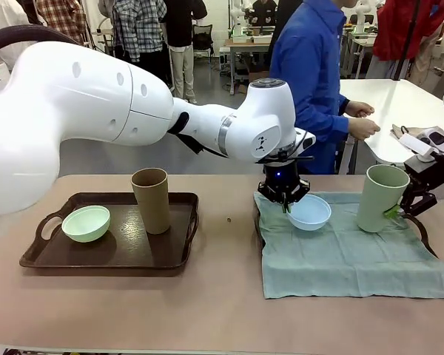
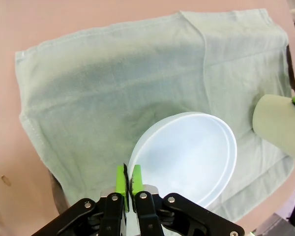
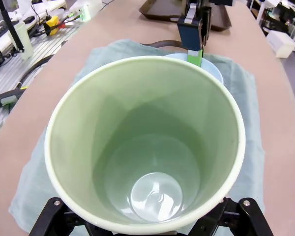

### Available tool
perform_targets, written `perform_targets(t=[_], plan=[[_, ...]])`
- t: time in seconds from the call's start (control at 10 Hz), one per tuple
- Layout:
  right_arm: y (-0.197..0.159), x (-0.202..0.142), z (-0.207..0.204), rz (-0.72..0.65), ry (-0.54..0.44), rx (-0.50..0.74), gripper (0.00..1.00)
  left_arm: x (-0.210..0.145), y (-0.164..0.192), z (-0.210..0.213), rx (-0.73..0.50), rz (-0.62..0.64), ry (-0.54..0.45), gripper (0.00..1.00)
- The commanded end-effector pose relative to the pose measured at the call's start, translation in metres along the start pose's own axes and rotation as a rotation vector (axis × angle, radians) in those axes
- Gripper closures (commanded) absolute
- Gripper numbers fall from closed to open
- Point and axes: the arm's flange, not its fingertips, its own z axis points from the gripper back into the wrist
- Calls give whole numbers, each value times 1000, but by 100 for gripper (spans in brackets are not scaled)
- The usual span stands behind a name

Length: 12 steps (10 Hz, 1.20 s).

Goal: Set up a tray with a mat and arrange the tableware.
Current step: Place the Picnic Bowl and Reusable plastic cup back onto the Handle tray in front of the human's position.

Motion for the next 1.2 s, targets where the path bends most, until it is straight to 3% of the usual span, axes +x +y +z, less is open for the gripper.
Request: perform_targets(t=[0.0, 0.1, 0.3, 0.4, 0.9, 1.0, 1.1], plan=[[-4, -1, 3, -11, 8, -20, 0, 3, -1, 0, 4, -14, 20, 37], [-3, -1, 6, -52, 28, -35, 0, 3, -1, 1, 5, -17, 24, 0], [-1, 0, 15, -169, 138, -81, 0, 4, 0, 7, -12, -11, 40, 0], [2, 1, 22, -232, 179, -110, 0, 3, 2, 11, -21, -3, 55, 55], [26, 9, 56, -358, 163, -120, 0, -5, 16, 45, -46, -91, 111, 7], [33, 14, 62, -419, 192, -102, 0, -7, 21, 56, -41, -103, 115, 0], [42, 24, 70, -500, 248, -95, 0, -12, 28, 72, -28, -119, 111, 0]])
